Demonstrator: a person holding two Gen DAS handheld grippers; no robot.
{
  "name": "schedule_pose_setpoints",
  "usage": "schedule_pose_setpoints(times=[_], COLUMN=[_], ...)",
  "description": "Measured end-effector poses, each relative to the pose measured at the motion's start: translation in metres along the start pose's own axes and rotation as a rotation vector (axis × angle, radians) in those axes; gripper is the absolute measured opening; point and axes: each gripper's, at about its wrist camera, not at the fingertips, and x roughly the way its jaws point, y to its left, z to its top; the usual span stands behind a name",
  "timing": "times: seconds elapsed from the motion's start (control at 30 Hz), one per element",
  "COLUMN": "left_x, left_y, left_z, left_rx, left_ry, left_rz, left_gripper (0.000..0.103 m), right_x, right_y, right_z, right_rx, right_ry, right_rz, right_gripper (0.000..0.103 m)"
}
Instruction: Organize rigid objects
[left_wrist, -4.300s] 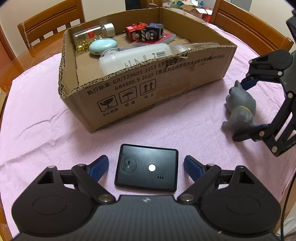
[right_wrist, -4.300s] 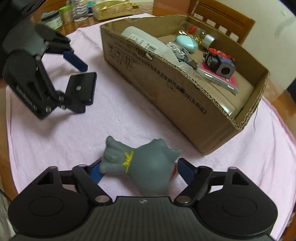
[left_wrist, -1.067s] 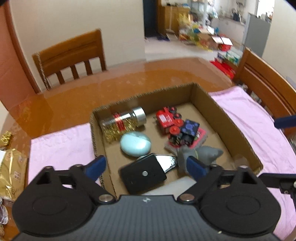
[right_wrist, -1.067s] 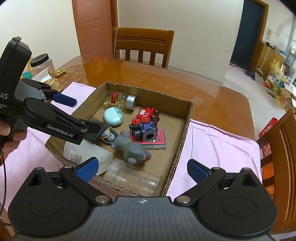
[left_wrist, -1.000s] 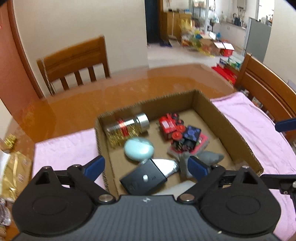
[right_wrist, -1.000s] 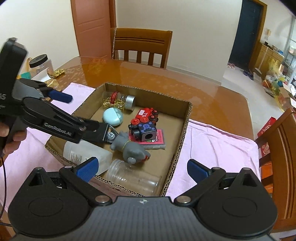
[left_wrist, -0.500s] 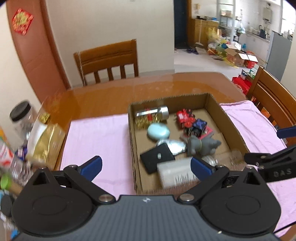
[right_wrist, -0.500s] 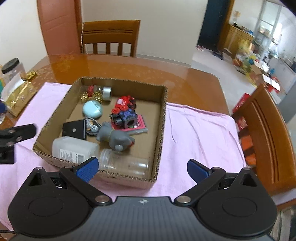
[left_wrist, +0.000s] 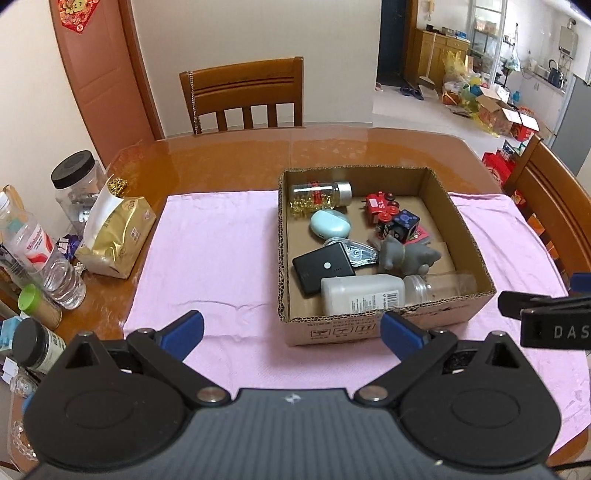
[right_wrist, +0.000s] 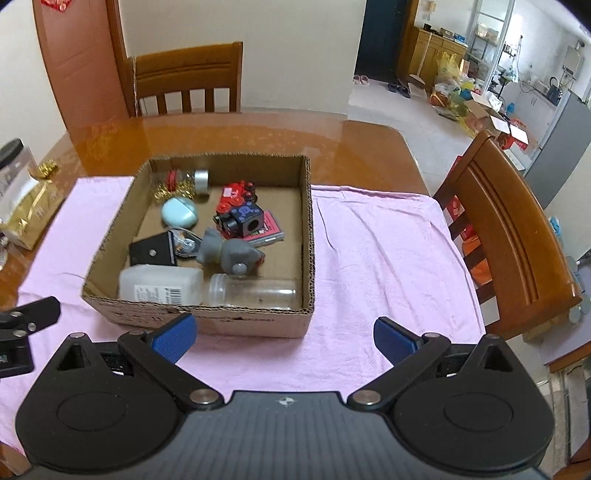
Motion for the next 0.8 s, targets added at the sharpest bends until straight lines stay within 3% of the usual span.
schedule_pose_setpoints(times=[0.8], left_x=[-0.0108], left_y=[-0.0098], left_z=[0.0041], left_rx=[0.012], left_ry=[-0.012], left_rz=[0.001], left_gripper=[0.101], right_x=[-0.0098], right_y=[0.0025], right_z=[0.0002], right_rx=[0.006], right_ry=[-0.008], right_rz=[0.024], right_gripper=[0.103])
